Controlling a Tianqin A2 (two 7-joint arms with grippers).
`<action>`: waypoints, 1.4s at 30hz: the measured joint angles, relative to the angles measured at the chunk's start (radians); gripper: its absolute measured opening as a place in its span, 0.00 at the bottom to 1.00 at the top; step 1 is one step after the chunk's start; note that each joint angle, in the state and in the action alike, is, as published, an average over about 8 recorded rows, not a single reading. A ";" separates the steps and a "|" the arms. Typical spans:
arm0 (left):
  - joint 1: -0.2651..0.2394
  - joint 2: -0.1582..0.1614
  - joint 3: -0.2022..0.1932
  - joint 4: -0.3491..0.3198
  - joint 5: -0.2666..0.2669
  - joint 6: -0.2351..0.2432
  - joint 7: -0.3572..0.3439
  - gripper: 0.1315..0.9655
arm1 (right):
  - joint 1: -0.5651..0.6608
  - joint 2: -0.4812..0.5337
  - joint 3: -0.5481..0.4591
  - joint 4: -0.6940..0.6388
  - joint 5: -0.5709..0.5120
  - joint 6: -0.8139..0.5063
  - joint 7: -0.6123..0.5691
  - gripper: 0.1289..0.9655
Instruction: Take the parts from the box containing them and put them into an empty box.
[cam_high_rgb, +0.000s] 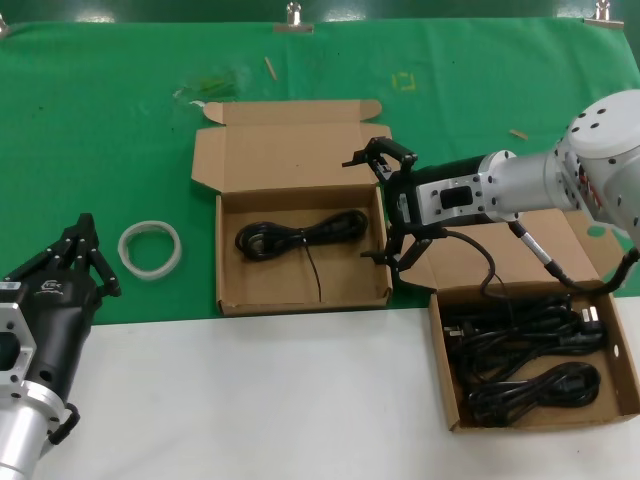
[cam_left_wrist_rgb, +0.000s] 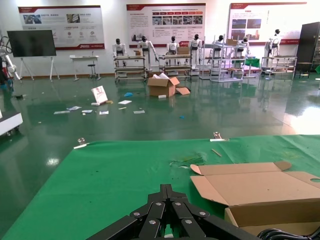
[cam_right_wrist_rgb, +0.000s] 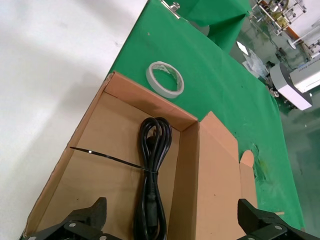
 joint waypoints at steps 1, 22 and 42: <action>0.000 0.000 0.000 0.000 0.000 0.000 0.000 0.01 | 0.000 0.000 0.000 0.001 0.000 0.000 0.000 0.86; 0.000 0.000 0.000 0.000 0.000 0.000 0.000 0.12 | -0.192 0.022 0.065 0.220 0.060 0.147 0.152 1.00; 0.000 0.000 0.000 0.000 0.000 0.000 0.000 0.59 | -0.517 0.057 0.175 0.589 0.161 0.397 0.409 1.00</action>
